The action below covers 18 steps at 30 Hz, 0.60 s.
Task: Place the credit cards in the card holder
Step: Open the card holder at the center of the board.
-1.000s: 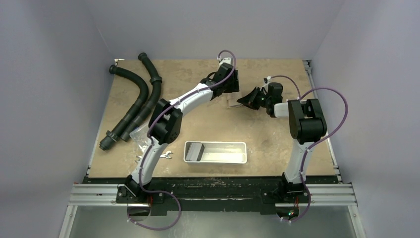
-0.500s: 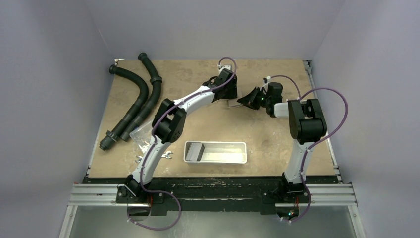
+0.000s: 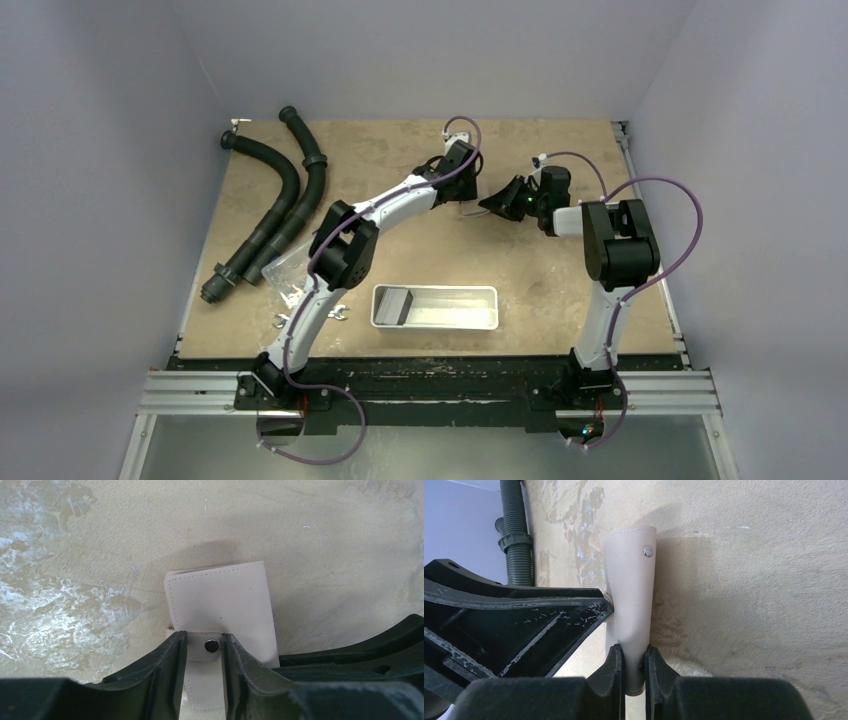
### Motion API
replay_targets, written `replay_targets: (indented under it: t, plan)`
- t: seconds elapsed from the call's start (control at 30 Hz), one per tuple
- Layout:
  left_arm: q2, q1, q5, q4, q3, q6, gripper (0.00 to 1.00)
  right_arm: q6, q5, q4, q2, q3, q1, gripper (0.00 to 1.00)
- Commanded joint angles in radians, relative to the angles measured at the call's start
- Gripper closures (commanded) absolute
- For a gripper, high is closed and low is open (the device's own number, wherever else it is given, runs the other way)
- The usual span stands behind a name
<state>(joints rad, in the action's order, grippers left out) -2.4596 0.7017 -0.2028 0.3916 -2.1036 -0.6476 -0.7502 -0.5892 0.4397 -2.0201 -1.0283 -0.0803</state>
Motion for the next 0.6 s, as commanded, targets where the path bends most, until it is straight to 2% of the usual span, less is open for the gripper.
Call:
replay_targets:
  t: [0.0,0.13,0.27,0.57]
  plan:
    - [-0.045,-0.007,-0.002,0.108,0.01,-0.012,0.69,0.048,0.041,-0.034,0.044,-0.017,-0.006,1.0]
    - [-0.031,-0.021,-0.014,0.099,0.043,0.0,0.82,0.035,0.052,-0.026,0.052,-0.006,-0.006,1.0]
    - [-0.039,-0.028,-0.024,0.11,0.059,0.021,0.89,0.022,0.066,-0.026,0.052,-0.002,-0.006,1.0]
    - [-0.017,-0.032,-0.147,0.132,0.147,0.107,0.97,0.009,0.176,-0.069,0.072,0.009,-0.004,1.0]
